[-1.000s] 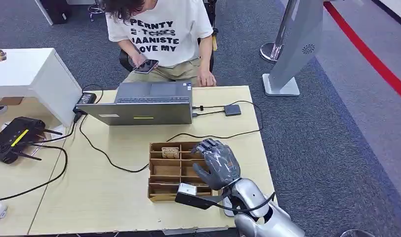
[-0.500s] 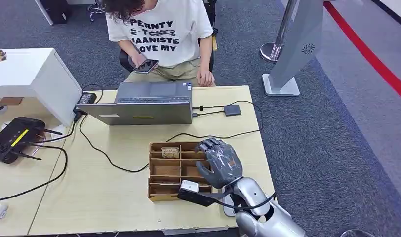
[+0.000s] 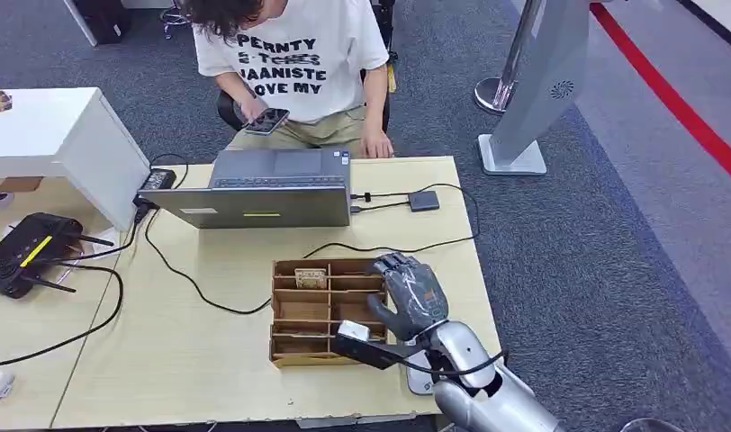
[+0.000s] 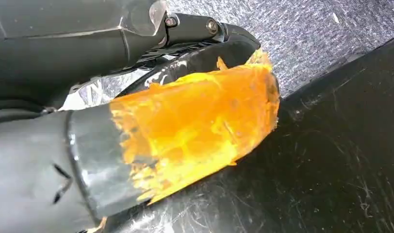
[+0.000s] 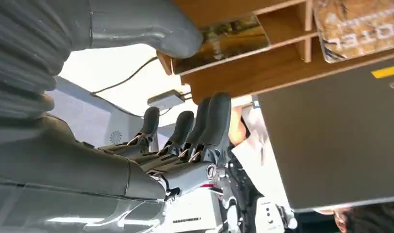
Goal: Pass the card to the sensor for recognition and then transmit it.
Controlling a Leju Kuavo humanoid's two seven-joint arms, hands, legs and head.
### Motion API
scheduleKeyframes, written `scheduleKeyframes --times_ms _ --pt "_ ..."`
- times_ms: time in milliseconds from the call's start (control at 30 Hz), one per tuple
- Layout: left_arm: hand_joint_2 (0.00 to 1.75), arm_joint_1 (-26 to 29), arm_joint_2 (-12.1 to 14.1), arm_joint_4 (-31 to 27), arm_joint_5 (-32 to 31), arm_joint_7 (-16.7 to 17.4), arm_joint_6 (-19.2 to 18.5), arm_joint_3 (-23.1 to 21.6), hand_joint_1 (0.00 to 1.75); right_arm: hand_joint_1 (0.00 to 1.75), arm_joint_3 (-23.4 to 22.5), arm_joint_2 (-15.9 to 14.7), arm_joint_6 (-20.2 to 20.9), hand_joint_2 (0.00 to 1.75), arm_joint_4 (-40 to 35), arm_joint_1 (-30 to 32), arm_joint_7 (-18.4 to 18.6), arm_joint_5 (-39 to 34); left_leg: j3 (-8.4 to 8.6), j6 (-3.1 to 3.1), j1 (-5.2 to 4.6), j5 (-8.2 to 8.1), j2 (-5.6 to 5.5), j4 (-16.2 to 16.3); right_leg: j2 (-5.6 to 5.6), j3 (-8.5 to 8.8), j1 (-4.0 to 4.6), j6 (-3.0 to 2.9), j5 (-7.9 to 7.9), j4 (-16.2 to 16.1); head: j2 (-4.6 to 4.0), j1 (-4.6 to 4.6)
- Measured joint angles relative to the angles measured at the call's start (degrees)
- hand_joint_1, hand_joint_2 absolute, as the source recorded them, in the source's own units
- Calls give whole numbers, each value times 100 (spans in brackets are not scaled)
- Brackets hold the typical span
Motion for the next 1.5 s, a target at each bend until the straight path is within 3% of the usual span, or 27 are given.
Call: scheduleKeyframes --times_ms 267,300,333,400,533,800,1500 --pt "0 -1 -7 0 17 0 -2 -22 0 93 -105 31 42 175 179 5 20 0 0 0 0 0 0 0 0 0 0 0 0 0 0 0" --pt "0 0 -7 0 17 0 -2 -22 0 106 -109 33 48 175 194 5 20 0 0 0 0 0 0 0 0 0 0 0 0 0 0 -2" --pt "0 -1 -7 0 17 0 -2 -24 0 110 -111 35 48 175 214 5 20 0 0 0 0 0 0 0 0 0 0 0 0 0 0 0" --pt "0 0 -7 0 17 0 -2 -24 0 148 -116 35 50 175 247 6 20 0 0 0 0 0 0 0 0 0 0 0 0 0 0 -2" --pt "0 -1 -7 0 17 0 -5 -24 0 166 -135 74 52 175 295 1 17 0 1 0 0 0 0 0 -1 0 0 0 0 0 0 0" --pt "0 -1 -7 0 24 0 -7 -24 0 175 -140 111 74 175 350 -3 17 0 1 0 0 0 0 0 -1 0 0 0 0 0 0 0" --pt "0 -1 -7 0 101 -9 2 -37 0 175 -332 160 66 175 260 45 -112 -315 0 0 0 0 0 0 0 0 0 1 0 0 0 -2"
